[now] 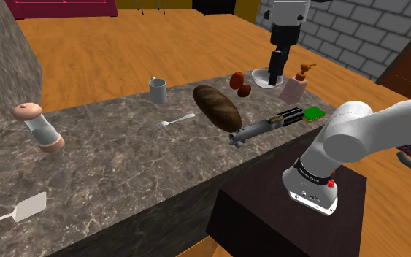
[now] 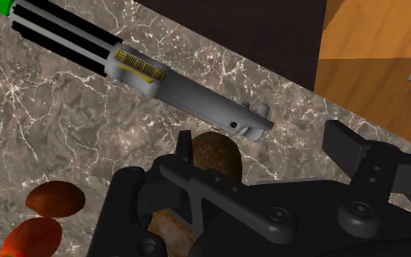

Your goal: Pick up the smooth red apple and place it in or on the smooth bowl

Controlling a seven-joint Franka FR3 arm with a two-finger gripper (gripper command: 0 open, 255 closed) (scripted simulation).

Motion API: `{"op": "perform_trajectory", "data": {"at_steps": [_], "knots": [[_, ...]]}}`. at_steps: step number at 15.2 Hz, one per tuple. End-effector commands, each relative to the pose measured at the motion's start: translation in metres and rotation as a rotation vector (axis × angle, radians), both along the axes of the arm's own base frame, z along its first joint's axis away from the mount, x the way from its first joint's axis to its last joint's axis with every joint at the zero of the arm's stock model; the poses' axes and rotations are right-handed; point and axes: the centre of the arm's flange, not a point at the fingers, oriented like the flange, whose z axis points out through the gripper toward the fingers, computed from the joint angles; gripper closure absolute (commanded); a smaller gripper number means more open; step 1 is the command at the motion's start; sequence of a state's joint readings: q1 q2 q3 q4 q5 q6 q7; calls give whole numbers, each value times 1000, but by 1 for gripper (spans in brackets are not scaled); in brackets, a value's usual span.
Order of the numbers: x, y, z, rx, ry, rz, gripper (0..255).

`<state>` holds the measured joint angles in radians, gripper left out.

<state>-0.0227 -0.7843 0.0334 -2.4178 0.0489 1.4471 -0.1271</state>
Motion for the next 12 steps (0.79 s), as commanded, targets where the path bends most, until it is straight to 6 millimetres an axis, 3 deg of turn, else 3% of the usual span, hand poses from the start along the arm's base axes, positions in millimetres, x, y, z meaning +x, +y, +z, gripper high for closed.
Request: {"op": "perform_trajectory", "data": {"at_steps": [1, 12], "knots": [[0, 0, 0, 0, 0, 0, 0], [73, -98, -62, -21, -50, 51, 0]]}}
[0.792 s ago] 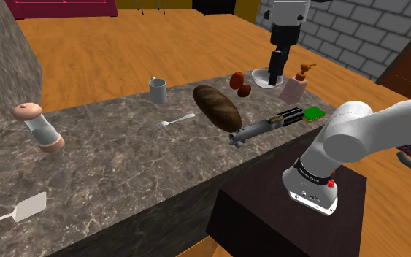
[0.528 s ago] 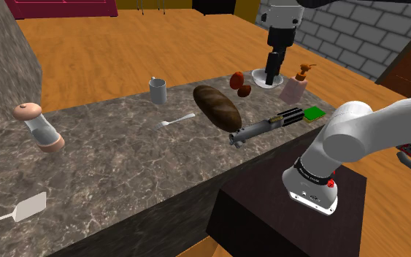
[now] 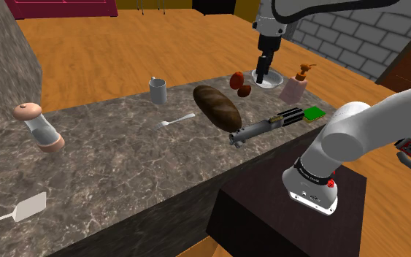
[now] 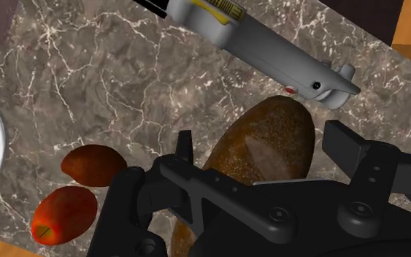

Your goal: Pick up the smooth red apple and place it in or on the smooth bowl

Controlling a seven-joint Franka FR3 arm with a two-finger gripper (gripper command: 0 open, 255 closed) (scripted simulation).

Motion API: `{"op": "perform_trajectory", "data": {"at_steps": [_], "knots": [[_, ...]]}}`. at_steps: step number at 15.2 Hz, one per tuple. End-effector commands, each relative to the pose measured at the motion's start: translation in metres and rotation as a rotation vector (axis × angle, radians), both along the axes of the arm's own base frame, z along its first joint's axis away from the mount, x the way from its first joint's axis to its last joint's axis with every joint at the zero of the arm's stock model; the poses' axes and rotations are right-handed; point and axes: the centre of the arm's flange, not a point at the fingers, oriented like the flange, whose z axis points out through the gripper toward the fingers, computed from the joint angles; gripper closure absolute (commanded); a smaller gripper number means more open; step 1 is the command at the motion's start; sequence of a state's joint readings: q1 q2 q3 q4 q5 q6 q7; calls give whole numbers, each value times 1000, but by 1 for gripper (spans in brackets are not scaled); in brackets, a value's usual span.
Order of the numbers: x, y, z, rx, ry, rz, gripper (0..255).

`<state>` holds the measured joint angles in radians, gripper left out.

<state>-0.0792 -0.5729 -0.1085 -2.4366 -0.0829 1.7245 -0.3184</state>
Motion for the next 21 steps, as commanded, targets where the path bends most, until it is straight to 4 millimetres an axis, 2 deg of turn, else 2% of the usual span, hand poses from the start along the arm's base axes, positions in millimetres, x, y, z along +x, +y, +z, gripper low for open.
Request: {"op": "perform_trajectory", "data": {"at_steps": [1, 21], "knots": [[16, -18, -8, -5, -10, 11, 0], [170, -189, -105, -43, -101, 104, 0]]}}
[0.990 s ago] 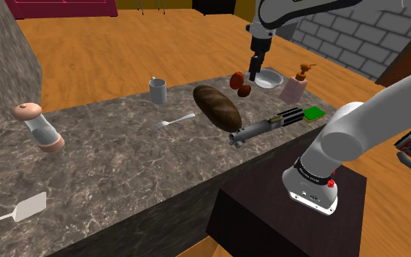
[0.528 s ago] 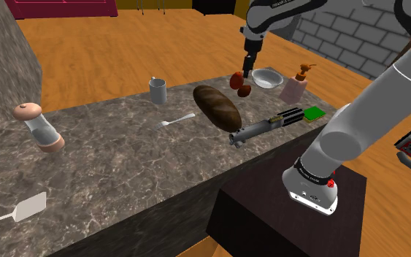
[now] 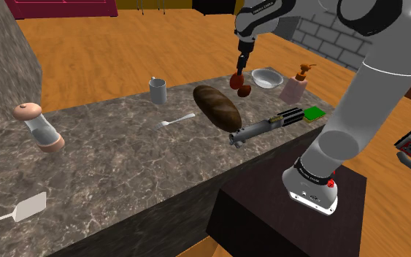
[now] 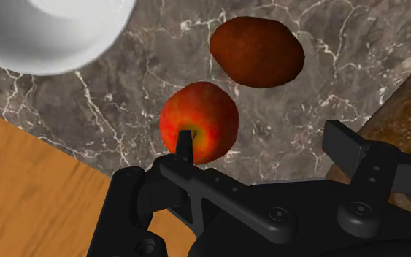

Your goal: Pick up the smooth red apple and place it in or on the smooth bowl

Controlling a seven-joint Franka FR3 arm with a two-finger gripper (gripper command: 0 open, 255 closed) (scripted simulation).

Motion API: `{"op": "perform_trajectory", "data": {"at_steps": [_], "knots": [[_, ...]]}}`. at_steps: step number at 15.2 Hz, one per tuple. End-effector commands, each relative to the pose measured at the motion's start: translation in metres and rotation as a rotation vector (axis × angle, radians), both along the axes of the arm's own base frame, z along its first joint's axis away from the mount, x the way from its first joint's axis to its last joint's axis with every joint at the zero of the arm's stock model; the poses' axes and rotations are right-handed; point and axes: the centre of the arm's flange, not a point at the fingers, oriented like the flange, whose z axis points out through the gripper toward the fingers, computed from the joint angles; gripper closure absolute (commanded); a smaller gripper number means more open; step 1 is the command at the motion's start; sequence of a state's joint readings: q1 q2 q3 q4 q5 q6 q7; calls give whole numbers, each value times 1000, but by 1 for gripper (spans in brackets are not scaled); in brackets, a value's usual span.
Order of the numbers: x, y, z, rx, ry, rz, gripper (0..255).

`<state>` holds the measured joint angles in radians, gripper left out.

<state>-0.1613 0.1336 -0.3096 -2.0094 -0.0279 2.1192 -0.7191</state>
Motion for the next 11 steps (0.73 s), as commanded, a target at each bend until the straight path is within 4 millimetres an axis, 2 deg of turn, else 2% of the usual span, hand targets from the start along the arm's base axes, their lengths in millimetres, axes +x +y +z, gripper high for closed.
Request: {"op": "perform_trajectory", "data": {"at_steps": [1, 3, 11], "knots": [[17, -16, -9, -4, -10, 10, 0], [33, -31, -17, -8, -18, 19, 0], [32, -33, -56, -8, -18, 19, 0]]}}
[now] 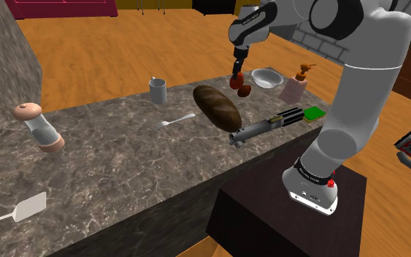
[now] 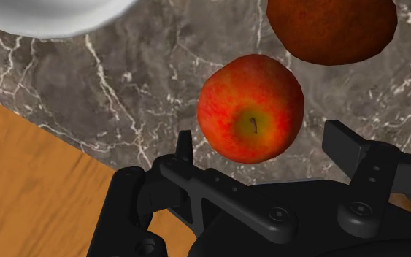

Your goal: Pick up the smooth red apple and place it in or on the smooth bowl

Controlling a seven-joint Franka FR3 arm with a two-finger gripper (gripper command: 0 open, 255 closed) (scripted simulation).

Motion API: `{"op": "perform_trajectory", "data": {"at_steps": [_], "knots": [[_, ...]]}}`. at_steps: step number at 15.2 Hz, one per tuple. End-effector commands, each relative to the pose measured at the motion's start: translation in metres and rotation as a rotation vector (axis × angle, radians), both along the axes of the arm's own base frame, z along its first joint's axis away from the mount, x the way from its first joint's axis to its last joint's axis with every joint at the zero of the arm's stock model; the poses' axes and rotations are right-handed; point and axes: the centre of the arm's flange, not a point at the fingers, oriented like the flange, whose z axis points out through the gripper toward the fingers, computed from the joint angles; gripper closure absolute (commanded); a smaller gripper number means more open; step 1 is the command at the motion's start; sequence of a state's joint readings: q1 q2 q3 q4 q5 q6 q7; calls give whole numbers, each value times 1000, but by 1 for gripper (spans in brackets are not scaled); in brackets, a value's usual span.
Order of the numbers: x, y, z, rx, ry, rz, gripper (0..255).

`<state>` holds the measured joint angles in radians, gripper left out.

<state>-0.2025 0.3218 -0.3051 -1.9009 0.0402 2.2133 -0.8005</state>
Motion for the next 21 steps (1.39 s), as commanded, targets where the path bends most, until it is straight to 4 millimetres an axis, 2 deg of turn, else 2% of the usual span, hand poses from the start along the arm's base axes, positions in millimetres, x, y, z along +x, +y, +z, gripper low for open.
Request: {"op": "perform_trajectory", "data": {"at_steps": [1, 8, 9, 18, 21], "knots": [[-1, -1, -5, 0, 0, 0, 0], [-1, -1, -5, 0, 0, 0, 0], [-1, -1, -5, 0, 0, 0, 255], [-1, -1, -5, 0, 0, 0, 255], [-1, -1, 11, 0, 0, 0, 255]]}}
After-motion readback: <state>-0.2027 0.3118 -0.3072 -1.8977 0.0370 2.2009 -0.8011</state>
